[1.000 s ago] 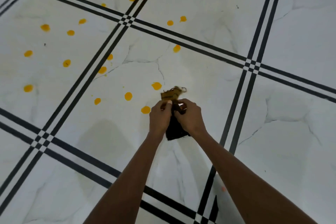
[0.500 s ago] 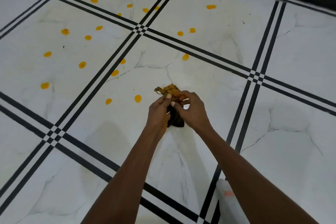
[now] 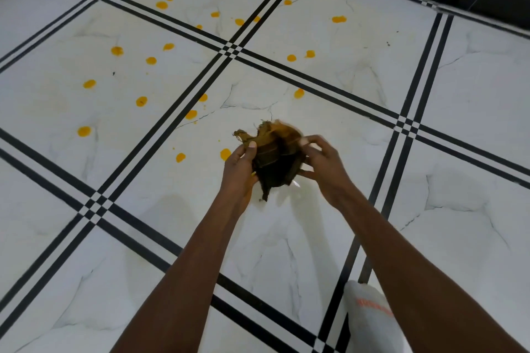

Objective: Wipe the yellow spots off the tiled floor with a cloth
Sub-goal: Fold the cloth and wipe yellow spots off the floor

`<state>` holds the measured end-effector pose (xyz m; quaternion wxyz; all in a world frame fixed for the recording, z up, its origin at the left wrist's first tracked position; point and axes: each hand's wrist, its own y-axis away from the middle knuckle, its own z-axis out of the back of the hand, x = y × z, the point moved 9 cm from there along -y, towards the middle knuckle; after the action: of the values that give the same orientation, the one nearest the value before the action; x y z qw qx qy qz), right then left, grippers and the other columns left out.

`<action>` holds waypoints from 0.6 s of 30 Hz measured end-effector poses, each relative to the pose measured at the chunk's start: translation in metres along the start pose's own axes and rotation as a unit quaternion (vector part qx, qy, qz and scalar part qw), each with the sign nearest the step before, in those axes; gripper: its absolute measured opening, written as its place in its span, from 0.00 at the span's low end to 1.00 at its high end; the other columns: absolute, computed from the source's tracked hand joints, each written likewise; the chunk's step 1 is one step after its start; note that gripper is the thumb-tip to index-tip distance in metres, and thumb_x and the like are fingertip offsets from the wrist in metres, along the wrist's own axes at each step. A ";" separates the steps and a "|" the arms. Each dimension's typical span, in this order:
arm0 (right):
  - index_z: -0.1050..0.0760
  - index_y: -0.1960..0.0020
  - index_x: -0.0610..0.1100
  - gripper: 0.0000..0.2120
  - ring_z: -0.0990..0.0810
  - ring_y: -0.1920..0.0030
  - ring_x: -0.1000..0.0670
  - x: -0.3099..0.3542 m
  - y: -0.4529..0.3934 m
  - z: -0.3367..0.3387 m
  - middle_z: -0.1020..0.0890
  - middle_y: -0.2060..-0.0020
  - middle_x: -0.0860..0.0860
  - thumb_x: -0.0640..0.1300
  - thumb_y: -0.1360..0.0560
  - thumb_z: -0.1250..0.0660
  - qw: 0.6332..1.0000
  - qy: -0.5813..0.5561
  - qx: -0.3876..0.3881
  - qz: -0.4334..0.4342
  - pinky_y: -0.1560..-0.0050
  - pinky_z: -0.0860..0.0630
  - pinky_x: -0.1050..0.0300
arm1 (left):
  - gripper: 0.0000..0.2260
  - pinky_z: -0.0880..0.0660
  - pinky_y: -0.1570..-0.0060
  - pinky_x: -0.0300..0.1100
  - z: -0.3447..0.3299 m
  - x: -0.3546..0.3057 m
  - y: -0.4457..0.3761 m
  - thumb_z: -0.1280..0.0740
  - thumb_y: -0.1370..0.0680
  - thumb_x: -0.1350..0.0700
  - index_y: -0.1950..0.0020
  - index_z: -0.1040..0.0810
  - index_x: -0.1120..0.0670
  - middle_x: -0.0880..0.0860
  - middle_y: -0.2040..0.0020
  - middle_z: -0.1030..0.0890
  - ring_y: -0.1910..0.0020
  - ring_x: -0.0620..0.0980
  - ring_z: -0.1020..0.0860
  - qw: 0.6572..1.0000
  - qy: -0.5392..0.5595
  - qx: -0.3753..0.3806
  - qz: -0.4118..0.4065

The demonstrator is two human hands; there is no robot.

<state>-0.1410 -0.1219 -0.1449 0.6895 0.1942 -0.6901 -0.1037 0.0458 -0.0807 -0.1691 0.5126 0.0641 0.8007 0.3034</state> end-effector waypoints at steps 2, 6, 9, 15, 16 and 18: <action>0.27 0.44 0.46 0.08 0.14 0.46 0.42 0.020 0.005 0.018 0.14 0.53 0.49 0.49 0.13 0.40 1.000 -0.015 -0.014 0.011 0.55 0.14 0.48 | 0.16 0.18 0.40 0.51 0.005 -0.004 -0.004 0.37 0.14 0.51 0.28 0.22 0.54 0.54 0.35 0.16 0.36 0.54 0.18 1.000 -0.012 -0.024 0.004; 0.28 0.42 0.50 0.09 0.16 0.46 0.45 0.070 0.010 0.048 0.18 0.51 0.48 0.53 0.13 0.43 0.990 0.096 -0.070 0.077 0.49 0.16 0.47 | 0.12 0.17 0.49 0.44 -0.007 -0.008 -0.011 0.35 0.14 0.55 0.32 0.23 0.56 0.58 0.37 0.17 0.42 0.55 0.16 0.998 -0.058 -0.022 0.011; 0.28 0.41 0.49 0.10 0.16 0.48 0.42 0.112 0.012 0.045 0.17 0.51 0.42 0.54 0.13 0.43 0.962 0.193 -0.093 0.168 0.49 0.17 0.43 | 0.11 0.16 0.49 0.42 -0.007 -0.012 -0.015 0.34 0.16 0.61 0.33 0.23 0.57 0.60 0.42 0.15 0.49 0.54 0.15 0.998 -0.054 -0.025 -0.006; 0.29 0.36 0.47 0.11 0.21 0.59 0.39 0.100 0.008 -0.037 0.19 0.58 0.41 0.49 0.14 0.44 0.867 0.441 -0.043 0.229 0.56 0.23 0.46 | 0.10 0.17 0.50 0.44 0.056 -0.023 -0.014 0.35 0.17 0.62 0.37 0.22 0.59 0.59 0.48 0.14 0.57 0.51 0.15 0.986 -0.111 -0.111 -0.057; 0.28 0.37 0.44 0.11 0.21 0.60 0.40 0.080 0.004 -0.055 0.19 0.58 0.41 0.47 0.14 0.43 0.855 0.473 0.000 0.214 0.56 0.22 0.45 | 0.10 0.17 0.50 0.45 0.070 -0.023 -0.013 0.34 0.17 0.61 0.37 0.22 0.59 0.59 0.47 0.15 0.57 0.51 0.15 0.981 -0.131 -0.130 -0.065; 0.27 0.42 0.40 0.11 0.20 0.61 0.41 0.033 -0.003 -0.081 0.20 0.59 0.43 0.45 0.13 0.43 0.847 0.500 0.089 0.156 0.55 0.19 0.40 | 0.09 0.17 0.47 0.48 0.096 -0.022 -0.011 0.34 0.17 0.60 0.38 0.22 0.58 0.60 0.47 0.15 0.56 0.52 0.15 0.968 -0.175 -0.165 -0.077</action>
<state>-0.0597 -0.1279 -0.1137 0.9281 0.1699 -0.2796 0.1780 0.1409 -0.0582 -0.1859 0.6702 -0.0313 0.6397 0.3749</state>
